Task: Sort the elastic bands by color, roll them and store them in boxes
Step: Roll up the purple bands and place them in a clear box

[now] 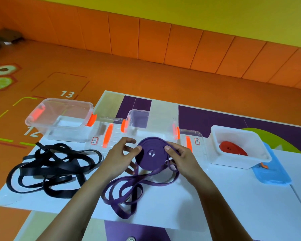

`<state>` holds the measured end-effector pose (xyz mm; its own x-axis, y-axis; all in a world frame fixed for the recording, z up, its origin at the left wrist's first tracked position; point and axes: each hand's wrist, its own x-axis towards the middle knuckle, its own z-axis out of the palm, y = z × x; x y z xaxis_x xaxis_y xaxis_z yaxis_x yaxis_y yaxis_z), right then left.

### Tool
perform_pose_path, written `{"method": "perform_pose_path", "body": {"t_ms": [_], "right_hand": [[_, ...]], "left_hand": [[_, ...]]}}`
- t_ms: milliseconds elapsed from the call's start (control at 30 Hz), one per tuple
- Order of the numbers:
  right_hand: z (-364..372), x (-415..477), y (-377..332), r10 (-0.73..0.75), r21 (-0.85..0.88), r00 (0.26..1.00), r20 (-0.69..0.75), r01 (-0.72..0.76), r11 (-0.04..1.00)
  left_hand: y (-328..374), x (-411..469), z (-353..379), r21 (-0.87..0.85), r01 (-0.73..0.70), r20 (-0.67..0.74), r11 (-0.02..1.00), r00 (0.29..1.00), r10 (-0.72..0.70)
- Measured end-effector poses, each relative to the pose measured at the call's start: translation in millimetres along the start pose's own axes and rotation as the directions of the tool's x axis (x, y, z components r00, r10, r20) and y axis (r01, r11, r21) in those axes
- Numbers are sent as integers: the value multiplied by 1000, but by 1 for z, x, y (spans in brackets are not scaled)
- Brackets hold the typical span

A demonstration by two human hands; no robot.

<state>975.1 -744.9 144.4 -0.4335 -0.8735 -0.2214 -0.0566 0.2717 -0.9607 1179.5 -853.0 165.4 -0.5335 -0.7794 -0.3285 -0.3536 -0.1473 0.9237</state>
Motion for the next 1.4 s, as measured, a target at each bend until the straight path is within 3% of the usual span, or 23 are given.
{"method": "perform_pose_path", "body": {"t_ms": [233, 433, 600, 800, 967, 1100, 1267, 1400], "right_hand": [[13, -1, 15, -32, -33, 999, 11, 33, 999], [21, 16, 29, 9, 67, 969, -248, 8, 998], [27, 45, 34, -96, -30, 911, -401, 91, 995], [14, 110, 41, -19, -38, 947, -320, 8, 999], [0, 179, 43, 55, -3, 970, -237, -58, 998], [-4, 229, 60, 176, -94, 964, -199, -197, 976], [2, 274, 78, 430, -303, 903, -20, -415, 858], [12, 294, 92, 537, -464, 842, 53, -455, 760]], "left_hand": [[-33, 4, 6, -32, 6, 58, 999, 998, -4], [-47, 10, 26, -202, 24, -32, 979, 999, -31], [-50, 37, 42, -256, 57, -122, 965, 988, -90], [-31, 93, 51, -109, 36, -266, 993, 962, -64], [-15, 168, 56, 119, 43, -225, 992, 974, -15], [-18, 229, 57, 413, 152, -149, 898, 984, -98], [-42, 287, 57, 594, 284, -74, 753, 951, -300], [-64, 318, 58, 681, 313, -44, 662, 920, -390]]}}
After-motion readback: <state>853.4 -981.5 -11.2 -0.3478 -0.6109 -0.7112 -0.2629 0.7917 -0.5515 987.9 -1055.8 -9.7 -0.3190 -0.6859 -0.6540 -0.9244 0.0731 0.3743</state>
